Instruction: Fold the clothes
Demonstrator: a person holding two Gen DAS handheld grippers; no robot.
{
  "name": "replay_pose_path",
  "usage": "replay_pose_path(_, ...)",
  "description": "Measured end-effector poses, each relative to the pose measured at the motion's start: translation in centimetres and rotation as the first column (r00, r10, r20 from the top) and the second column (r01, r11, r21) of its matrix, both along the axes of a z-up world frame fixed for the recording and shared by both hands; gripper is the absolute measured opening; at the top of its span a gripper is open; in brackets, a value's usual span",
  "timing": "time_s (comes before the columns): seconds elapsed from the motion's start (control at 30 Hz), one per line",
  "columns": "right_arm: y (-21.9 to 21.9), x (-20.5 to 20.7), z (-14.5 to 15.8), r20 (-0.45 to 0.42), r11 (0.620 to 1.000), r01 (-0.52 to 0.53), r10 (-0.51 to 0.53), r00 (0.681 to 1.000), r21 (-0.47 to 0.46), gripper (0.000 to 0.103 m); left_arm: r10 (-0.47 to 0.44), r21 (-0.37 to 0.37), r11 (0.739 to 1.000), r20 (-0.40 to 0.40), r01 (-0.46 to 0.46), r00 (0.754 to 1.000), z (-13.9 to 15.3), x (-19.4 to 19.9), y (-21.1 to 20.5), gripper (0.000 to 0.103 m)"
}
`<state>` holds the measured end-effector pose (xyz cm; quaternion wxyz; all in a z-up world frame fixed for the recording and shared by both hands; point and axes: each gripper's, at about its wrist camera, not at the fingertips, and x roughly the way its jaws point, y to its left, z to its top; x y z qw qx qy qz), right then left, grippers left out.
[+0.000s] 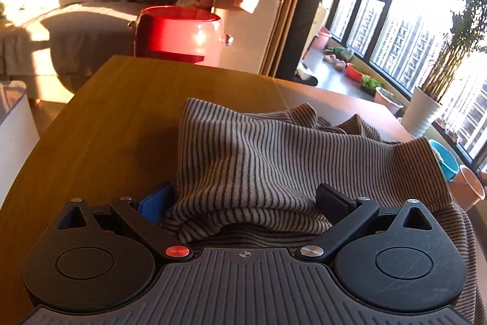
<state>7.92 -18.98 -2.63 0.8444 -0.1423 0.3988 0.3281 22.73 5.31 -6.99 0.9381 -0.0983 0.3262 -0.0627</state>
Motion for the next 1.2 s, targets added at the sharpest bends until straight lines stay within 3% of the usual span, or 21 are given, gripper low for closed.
replay_pose_path(0.13,0.3,-1.8,-1.5,0.058,0.995,0.03,-0.024,0.998,-0.094,0.055,0.004,0.006,1.0,0.015,-0.004,1.0,0.1,-0.4,-0.1,0.102)
replay_pose_path(0.2,0.0,-1.5,-1.2,0.097,0.991,0.097,-0.088,0.991,-0.094,0.001,0.002,0.011,1.0,0.038,-0.003,0.999,0.3,-0.8,-0.2,0.102)
replay_pose_path(0.3,-1.6,0.0,-0.3,0.148,0.974,0.218,-0.207,0.967,-0.065,0.0,-0.007,0.018,1.0,0.078,0.005,0.997,0.6,-1.3,-0.4,0.102)
replay_pose_path(0.4,-4.7,2.5,1.2,0.141,0.933,0.358,-0.358,0.923,0.024,0.0,-0.016,0.015,1.0,0.095,0.014,0.995,0.8,-1.3,-0.5,0.102)
replay_pose_path(0.47,-6.5,3.2,2.3,0.132,0.922,0.378,-0.387,0.913,0.088,0.0,-0.015,0.008,1.0,0.095,0.015,0.995,0.8,-1.1,-0.4,0.102)
replay_pose_path(0.63,-4.8,0.9,2.5,0.118,0.967,0.25,-0.255,0.96,0.056,0.002,-0.005,-0.012,1.0,0.09,0.007,0.996,0.7,-0.9,-0.1,0.102)
replay_pose_path(0.67,-4.1,0.2,2.3,0.108,0.976,0.215,-0.219,0.97,0.046,0.007,-0.003,-0.013,1.0,0.092,0.005,0.996,0.6,-1.0,-0.1,0.102)
replay_pose_path(0.73,-3.0,-1.7,1.9,0.09,0.989,0.14,-0.143,0.986,0.04,0.026,-0.002,0.001,1.0,0.1,0.002,0.995,0.7,-1.1,-0.3,0.102)
replay_pose_path(0.77,-2.4,-2.7,1.7,0.077,0.994,0.105,-0.108,0.991,0.041,0.041,-0.004,0.009,1.0,0.104,0.003,0.995,0.7,-1.2,-0.4,0.102)
replay_pose_path(0.8,-1.7,-3.4,1.5,0.065,0.997,0.071,-0.073,0.995,0.035,0.049,-0.006,0.017,1.0,0.107,0.004,0.994,0.8,-1.2,-0.6,0.102)
replay_pose_path(0.87,-0.4,-4.7,1.0,0.06,1.0,0.02,-0.02,0.998,-0.002,0.05,-0.005,0.024,1.0,0.104,0.002,0.995,0.8,-1.1,-0.7,0.102)
replay_pose_path(1.07,3.3,-6.0,-1.2,0.111,0.993,-0.047,0.059,0.992,-0.107,0.048,0.0,0.031,1.0,0.102,-0.003,0.995,0.8,-1.2,-0.7,0.102)
replay_pose_path(1.13,3.9,-6.0,-1.3,0.138,0.991,-0.04,0.057,0.989,-0.124,0.006,-0.001,0.03,1.0,0.099,-0.002,0.995,0.8,-1.1,-0.7,0.102)
replay_pose_path(1.2,1.7,-4.1,0.8,0.141,0.997,0.063,-0.058,0.988,-0.035,0.008,0.005,0.019,1.0,0.097,-0.006,0.995,0.7,-1.2,-0.5,0.102)
